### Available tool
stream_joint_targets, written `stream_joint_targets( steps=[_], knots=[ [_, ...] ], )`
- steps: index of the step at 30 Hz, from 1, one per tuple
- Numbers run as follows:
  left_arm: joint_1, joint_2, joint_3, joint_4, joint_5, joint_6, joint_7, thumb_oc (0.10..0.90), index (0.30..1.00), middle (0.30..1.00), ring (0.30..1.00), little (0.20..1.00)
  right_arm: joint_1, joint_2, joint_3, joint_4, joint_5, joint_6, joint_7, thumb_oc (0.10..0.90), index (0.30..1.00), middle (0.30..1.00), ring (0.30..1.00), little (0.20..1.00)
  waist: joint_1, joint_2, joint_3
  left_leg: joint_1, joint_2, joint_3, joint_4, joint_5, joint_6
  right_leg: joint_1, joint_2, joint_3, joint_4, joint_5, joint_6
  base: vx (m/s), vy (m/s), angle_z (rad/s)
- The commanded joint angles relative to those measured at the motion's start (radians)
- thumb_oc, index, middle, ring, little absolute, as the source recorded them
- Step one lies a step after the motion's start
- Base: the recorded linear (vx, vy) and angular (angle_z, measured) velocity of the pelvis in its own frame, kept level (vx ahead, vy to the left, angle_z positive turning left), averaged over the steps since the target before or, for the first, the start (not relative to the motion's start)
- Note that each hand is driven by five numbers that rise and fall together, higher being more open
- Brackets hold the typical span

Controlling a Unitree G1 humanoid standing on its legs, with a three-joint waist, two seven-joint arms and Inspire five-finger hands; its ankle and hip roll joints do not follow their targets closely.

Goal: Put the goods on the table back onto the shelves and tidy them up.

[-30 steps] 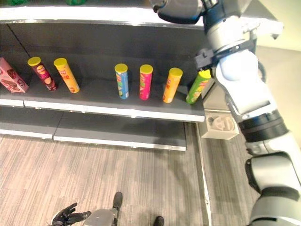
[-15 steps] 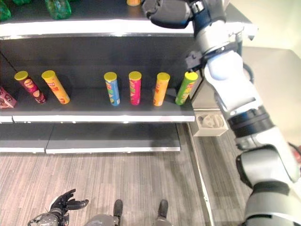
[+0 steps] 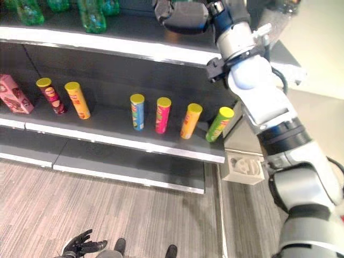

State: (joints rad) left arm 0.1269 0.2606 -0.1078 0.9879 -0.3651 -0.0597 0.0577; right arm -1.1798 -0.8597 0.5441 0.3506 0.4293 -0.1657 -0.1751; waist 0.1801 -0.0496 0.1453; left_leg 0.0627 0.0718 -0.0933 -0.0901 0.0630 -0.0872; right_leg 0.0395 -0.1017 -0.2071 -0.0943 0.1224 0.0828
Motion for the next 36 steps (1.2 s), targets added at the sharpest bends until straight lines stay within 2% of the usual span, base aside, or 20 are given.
stream_joint_targets(
  steps=[1, 9, 19, 31, 33, 36],
  knots=[
    [-0.046, 0.061, -0.047, 0.048, -0.027, -0.029, 0.025, 0.8, 0.9, 0.9, 0.9, 0.9, -0.218, 0.007, -0.001, 0.085, -0.006, -0.048, -0.039, 0.4, 0.3, 0.3, 0.3, 0.3, 0.035, -0.038, -0.054, 0.015, -0.035, -0.013, 0.003, -0.106, 0.001, 0.078, -0.067, -0.016, 0.007, -0.105, 0.099, 0.04, -0.021, 0.26],
    [-0.051, 0.064, -0.062, 0.08, -0.019, -0.028, 0.024, 0.8, 0.9, 0.9, 0.9, 0.9, -0.243, 0.047, 0.007, 0.214, -0.017, -0.032, -0.044, 0.4, 0.3, 0.3, 0.3, 0.3, 0.064, -0.024, -0.059, -0.007, -0.048, -0.045, 0.003, -0.096, -0.002, 0.089, -0.086, -0.07, 0.007, -0.106, 0.107, 0.02, -0.008, 0.18],
    [-0.06, 0.07, -0.083, 0.079, -0.023, -0.031, 0.022, 0.8, 0.9, 0.9, 0.9, 0.9, -0.281, 0.02, 0.006, 0.389, 0.013, -0.013, -0.055, 0.4, 0.3, 0.3, 0.3, 0.3, 0.087, -0.015, -0.058, -0.053, -0.064, -0.085, 0.003, -0.078, -0.012, 0.086, -0.101, -0.133, 0.007, -0.103, 0.116, 0.0, -0.008, 0.23],
    [-0.067, 0.081, -0.103, 0.079, -0.026, -0.032, 0.027, 0.8, 0.9, 0.9, 0.9, 0.9, -0.354, -0.08, 0.022, 0.587, 0.069, -0.002, -0.077, 0.4, 0.3, 0.3, 0.3, 0.3, 0.1, -0.015, -0.053, -0.088, -0.071, -0.143, 0.003, -0.061, -0.03, 0.102, -0.102, -0.208, 0.007, -0.115, 0.115, 0.01, -0.037, 0.24],
    [-0.058, 0.081, -0.108, 0.083, -0.021, -0.031, 0.028, 0.8, 0.9, 0.9, 0.9, 0.9, -0.36, -0.08, 0.027, 0.602, 0.093, -0.003, -0.077, 0.4, 0.3, 0.3, 0.3, 0.3, 0.095, -0.015, -0.051, -0.091, -0.068, -0.146, 0.003, -0.059, -0.033, 0.103, -0.098, -0.211, 0.007, -0.119, 0.114, 0.0, -0.043, 0.17],
    [-0.05, 0.082, -0.106, 0.077, -0.025, -0.024, 0.029, 0.8, 0.9, 0.9, 0.9, 0.9, -0.335, -0.038, 0.001, 0.612, 0.137, -0.007, -0.071, 0.4, 0.3, 0.3, 0.3, 0.3, 0.092, -0.016, -0.049, -0.083, -0.062, -0.138, 0.003, -0.063, -0.032, 0.106, -0.092, -0.206, 0.007, -0.124, 0.11, 0.0, -0.015, -0.01]
  ],
)
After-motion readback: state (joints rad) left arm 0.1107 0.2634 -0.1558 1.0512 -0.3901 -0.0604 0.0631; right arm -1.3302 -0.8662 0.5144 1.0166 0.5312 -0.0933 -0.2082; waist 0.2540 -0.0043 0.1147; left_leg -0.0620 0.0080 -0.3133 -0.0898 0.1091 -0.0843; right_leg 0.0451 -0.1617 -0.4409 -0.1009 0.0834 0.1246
